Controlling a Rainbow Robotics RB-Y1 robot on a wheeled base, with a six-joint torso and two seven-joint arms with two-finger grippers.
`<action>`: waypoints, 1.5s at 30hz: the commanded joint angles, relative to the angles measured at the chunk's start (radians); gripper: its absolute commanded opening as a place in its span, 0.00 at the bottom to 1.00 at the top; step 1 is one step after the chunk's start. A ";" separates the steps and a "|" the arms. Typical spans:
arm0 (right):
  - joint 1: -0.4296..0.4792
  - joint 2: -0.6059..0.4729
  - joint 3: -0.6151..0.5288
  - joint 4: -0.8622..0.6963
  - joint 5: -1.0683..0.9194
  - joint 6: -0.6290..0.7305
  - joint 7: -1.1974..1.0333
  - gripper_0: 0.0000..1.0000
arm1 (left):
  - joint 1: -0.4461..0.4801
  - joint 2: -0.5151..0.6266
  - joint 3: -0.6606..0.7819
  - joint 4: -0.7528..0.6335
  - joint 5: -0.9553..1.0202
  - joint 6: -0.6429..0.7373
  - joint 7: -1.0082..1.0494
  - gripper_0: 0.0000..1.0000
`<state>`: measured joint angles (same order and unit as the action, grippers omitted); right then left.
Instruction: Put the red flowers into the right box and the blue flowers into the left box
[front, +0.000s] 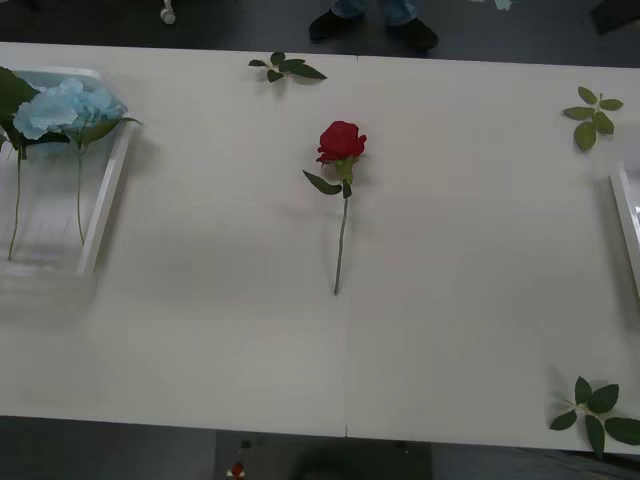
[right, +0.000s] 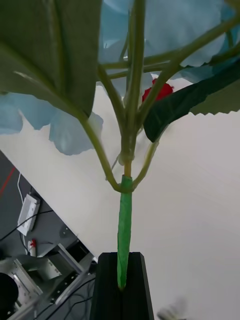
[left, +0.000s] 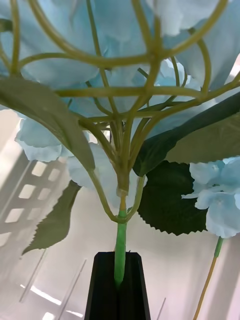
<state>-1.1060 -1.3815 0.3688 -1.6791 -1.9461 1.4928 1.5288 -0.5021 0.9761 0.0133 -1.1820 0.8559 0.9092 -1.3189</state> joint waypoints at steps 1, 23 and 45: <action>-0.037 -0.048 0.005 0.067 -0.091 -0.048 0.189 0.00 | 0.017 0.006 -0.026 -0.007 -0.012 -0.082 0.092 0.00; 0.069 0.170 0.127 -0.076 -0.047 -0.640 0.332 0.00 | 0.125 -0.025 -0.161 -0.004 -0.067 -0.380 0.199 0.94; -0.012 0.409 0.421 -0.212 0.530 -0.924 -0.121 0.00 | 0.099 0.084 -0.038 -0.225 -0.070 0.207 0.084 1.00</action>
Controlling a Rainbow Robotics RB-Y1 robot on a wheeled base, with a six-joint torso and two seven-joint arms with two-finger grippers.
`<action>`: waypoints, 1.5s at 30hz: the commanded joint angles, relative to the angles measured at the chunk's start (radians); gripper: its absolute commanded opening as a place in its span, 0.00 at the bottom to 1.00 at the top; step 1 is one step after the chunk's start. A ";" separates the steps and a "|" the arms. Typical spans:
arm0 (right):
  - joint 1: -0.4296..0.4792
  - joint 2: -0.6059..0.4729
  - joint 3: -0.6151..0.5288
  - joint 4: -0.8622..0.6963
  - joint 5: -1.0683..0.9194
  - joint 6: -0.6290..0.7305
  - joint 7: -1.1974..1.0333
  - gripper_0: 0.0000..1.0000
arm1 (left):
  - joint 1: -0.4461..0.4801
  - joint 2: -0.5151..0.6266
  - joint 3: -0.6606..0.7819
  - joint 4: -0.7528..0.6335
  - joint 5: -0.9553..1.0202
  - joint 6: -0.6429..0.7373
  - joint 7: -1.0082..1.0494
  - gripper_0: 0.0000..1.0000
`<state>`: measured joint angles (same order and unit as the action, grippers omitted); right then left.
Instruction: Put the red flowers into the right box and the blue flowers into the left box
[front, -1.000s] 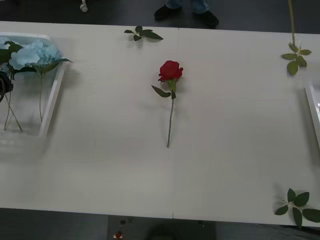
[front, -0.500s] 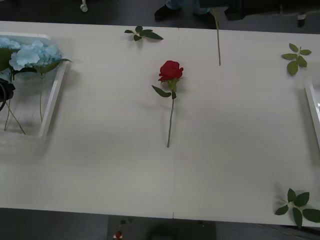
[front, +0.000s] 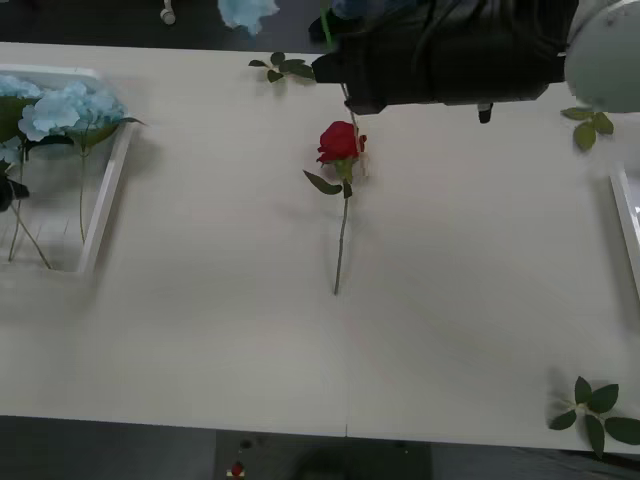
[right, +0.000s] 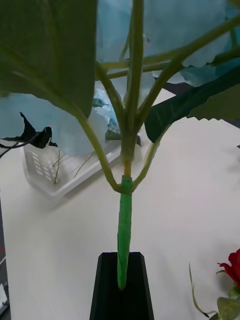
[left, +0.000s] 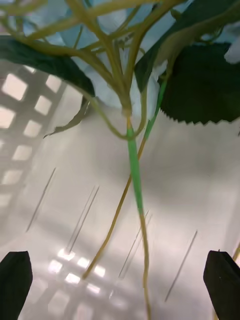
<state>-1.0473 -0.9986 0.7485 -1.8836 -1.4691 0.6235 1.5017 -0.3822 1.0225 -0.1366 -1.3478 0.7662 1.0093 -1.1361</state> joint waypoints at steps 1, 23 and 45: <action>-0.074 0.041 0.072 -0.002 0.087 -0.094 -0.115 0.00 | -0.021 0.038 0.153 -0.082 0.055 0.169 -0.145 1.00; -0.092 0.232 0.198 0.121 0.512 -0.288 -0.463 0.00 | -0.050 -0.174 0.414 -0.217 0.860 0.333 -0.844 1.00; -0.091 0.167 0.198 0.046 0.648 -0.353 -0.643 0.00 | -0.133 -0.323 0.275 -0.119 1.286 0.252 -1.304 1.00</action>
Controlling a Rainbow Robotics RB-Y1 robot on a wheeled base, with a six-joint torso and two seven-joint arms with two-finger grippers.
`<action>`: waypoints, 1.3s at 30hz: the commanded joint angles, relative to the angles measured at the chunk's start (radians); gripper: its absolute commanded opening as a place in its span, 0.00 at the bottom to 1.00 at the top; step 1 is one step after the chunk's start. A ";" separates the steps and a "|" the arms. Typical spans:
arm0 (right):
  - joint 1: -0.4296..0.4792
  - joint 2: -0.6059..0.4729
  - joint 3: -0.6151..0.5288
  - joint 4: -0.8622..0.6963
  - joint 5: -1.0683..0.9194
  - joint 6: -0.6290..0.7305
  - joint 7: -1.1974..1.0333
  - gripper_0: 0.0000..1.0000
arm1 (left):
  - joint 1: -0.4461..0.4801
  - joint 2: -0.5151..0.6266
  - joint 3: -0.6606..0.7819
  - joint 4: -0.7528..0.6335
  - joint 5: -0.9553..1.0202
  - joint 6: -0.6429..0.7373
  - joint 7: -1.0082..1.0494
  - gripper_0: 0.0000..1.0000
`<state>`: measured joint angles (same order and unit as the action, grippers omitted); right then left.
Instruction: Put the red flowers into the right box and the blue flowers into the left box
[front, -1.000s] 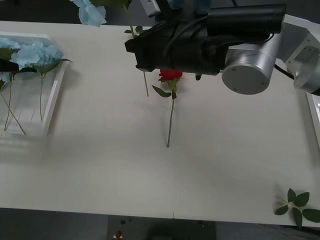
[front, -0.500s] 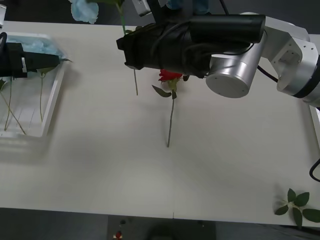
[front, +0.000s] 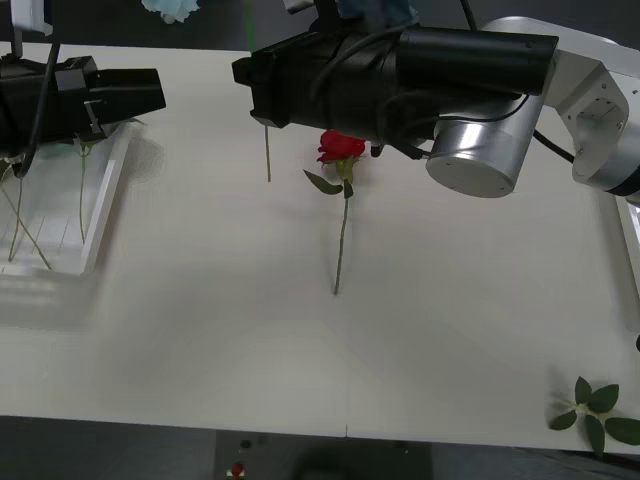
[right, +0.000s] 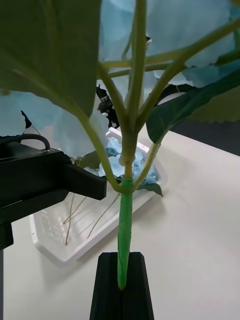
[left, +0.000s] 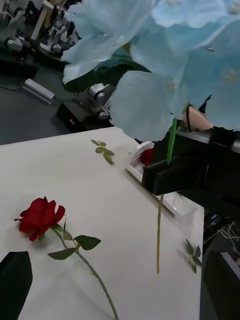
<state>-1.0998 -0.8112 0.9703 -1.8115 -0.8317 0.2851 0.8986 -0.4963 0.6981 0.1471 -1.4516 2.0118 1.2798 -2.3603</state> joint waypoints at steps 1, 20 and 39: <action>-0.038 -0.022 -0.024 -0.025 0.011 -0.021 -0.043 0.00 | -0.021 -0.002 -0.017 -0.015 0.058 -0.025 -0.102 1.00; -0.012 -0.037 0.005 -0.011 0.026 -0.153 -0.063 0.00 | -0.033 0.003 -0.281 -0.024 0.219 -0.189 -0.229 1.00; -0.012 -0.037 0.007 -0.008 0.020 -0.153 -0.070 0.00 | -0.044 -0.017 -0.429 -0.142 0.242 -0.370 -0.257 1.00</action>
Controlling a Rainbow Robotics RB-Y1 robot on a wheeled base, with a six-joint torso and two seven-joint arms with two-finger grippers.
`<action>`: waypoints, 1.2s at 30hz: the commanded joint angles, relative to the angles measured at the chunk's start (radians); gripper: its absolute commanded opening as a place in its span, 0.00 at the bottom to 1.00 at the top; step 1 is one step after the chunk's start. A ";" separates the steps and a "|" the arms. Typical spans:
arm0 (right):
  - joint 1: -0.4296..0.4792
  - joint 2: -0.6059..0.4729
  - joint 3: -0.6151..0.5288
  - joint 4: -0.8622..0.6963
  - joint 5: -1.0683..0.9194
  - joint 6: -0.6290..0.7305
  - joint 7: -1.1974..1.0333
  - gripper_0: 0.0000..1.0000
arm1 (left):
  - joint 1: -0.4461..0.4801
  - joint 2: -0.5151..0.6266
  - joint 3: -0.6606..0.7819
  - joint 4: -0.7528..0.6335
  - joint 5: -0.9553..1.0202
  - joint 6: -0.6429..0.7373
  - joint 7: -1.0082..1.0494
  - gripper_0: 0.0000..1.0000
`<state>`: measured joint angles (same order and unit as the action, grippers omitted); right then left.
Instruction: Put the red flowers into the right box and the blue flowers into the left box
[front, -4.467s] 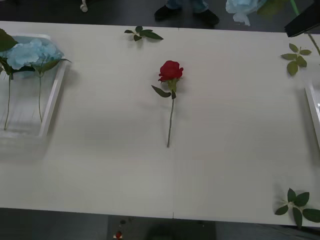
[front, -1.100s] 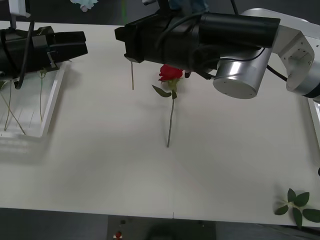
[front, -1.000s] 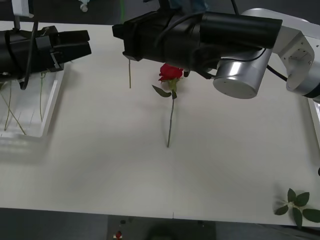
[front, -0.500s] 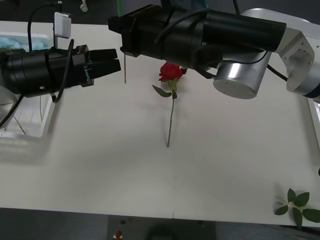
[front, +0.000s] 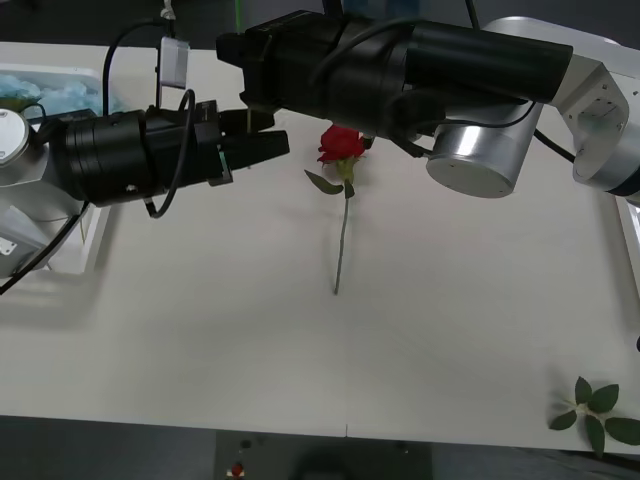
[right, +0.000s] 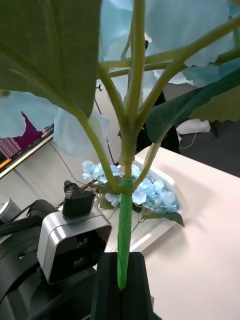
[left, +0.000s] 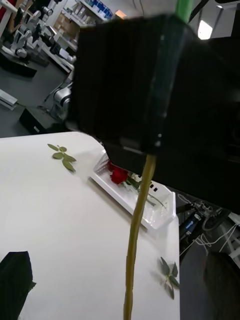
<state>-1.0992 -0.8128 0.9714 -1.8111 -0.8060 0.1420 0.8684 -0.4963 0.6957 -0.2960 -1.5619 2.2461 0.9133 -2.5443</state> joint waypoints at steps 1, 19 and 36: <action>-0.013 -0.035 0.006 -0.008 -0.005 -0.010 -0.040 0.00 | -0.044 -0.016 0.014 -0.032 0.007 -0.002 -0.074 0.83; -0.013 -0.035 0.006 -0.008 -0.005 -0.010 -0.040 0.00 | -0.044 -0.022 0.014 -0.030 0.018 -0.004 -0.088 0.00; -0.013 -0.035 0.006 -0.008 -0.005 -0.010 -0.040 1.00 | -0.044 -0.025 0.015 -0.032 0.033 -0.008 -0.099 0.00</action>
<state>-1.0992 -0.8129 0.9715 -1.8109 -0.8060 0.1420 0.8684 -0.4964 0.6888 -0.2976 -1.5626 2.2682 0.9130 -2.6098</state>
